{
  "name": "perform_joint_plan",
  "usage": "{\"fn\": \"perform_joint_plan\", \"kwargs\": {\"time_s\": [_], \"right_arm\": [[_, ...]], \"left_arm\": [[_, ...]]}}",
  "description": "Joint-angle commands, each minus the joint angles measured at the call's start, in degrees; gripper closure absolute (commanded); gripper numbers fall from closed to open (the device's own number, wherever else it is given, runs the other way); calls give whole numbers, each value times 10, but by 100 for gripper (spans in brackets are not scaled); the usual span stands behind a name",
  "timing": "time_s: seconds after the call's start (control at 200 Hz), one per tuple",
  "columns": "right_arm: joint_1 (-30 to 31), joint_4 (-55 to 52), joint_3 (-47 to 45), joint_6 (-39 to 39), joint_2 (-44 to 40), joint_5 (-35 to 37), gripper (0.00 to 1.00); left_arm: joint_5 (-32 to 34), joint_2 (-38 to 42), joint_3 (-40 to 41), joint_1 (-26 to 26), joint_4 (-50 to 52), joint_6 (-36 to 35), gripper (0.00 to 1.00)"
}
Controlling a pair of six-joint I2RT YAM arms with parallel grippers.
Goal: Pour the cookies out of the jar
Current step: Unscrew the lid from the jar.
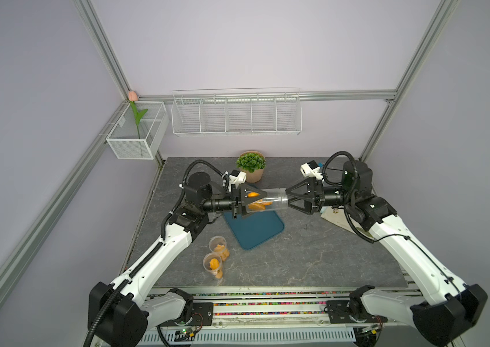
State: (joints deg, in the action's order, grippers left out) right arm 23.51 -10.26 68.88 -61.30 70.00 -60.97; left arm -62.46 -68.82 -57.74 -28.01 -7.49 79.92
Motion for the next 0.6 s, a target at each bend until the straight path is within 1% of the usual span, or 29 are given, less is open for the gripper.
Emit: {"fn": "perform_joint_plan", "kwargs": {"time_s": [0.0,0.15,0.28,0.33,0.405,0.475,0.595], "right_arm": [[4,42,17,-40,6,-33,5],[4,6,12,-15,9,-46,4],[4,8,7,-10,12,-50,3],[5,15,7,-10,16,-54,0],[5,21,11,-11,23,-57,3],[5,26,13,-12,31,-63,8],[1,16,11,-1,38,-74,12]], "left_arm": [[-16,-8,-35,2,-48,19,39],[-13,-15,-39,2,-62,29,39],[-13,-12,-32,2,-65,31,39],[-13,-11,-29,2,-65,32,39],[-15,-11,-26,2,-64,32,40],[-18,-11,-26,2,-65,32,40],[-22,-15,-31,2,-65,32,40]]}}
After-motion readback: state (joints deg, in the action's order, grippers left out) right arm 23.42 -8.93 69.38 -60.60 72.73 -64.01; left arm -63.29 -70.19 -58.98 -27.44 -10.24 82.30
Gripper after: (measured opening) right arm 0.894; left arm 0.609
